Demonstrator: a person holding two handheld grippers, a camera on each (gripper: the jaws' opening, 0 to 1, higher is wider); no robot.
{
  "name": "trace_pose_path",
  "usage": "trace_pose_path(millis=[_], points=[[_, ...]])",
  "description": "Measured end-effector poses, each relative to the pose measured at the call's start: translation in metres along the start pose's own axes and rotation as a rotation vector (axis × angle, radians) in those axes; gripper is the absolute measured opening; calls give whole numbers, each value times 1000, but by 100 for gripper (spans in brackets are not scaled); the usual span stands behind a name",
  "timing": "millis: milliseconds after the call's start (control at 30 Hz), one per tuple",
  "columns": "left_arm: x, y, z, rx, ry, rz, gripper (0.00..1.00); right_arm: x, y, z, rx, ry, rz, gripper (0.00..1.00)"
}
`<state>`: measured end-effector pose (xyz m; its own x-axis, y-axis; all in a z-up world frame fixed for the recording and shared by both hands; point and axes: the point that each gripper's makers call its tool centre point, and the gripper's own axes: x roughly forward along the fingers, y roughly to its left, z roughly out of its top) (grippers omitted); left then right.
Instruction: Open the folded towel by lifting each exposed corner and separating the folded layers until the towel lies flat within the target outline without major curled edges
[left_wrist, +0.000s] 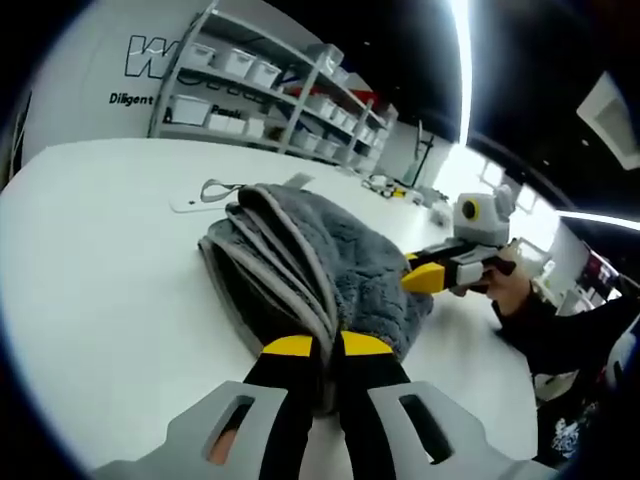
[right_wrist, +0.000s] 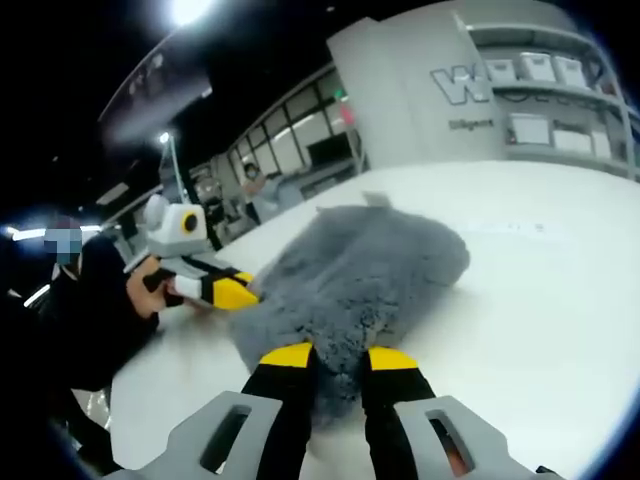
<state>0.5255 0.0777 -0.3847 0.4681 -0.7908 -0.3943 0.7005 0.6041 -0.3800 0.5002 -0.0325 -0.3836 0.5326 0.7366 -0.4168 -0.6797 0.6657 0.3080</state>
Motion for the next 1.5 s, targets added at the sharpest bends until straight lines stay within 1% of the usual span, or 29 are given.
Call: trace_pose_path(millis=[100, 233, 467, 567, 833, 933, 1133, 1200, 1500], points=[[-3, 1, 2, 19, 6, 4, 5, -1, 2, -1, 1, 1, 2, 13], [-7, -9, -8, 18, 1, -4, 5, -3, 6, -3, -4, 4, 6, 13], [-13, -20, -15, 25, 0, -11, 5, -9, 15, -8, -22, 7, 8, 13], [-14, -32, -21, 33, 2, -11, 5, -11, 17, -11, -21, 4, 8, 13], [-19, -44, -31, 52, 3, -11, 5, -17, 24, -15, -27, 2, 14, 13], [-19, -44, -32, 52, 3, -13, 5, -18, 25, -16, -27, -1, 16, 13], [-23, -38, -29, 62, 9, -12, 5, -21, 26, -17, -22, -3, 13, 13], [-24, -42, -32, 67, 10, -12, 5, -23, 28, -18, -27, -3, 12, 13], [-29, -45, -35, 67, 11, -20, 5, -26, 34, -22, -38, -2, 15, 13]])
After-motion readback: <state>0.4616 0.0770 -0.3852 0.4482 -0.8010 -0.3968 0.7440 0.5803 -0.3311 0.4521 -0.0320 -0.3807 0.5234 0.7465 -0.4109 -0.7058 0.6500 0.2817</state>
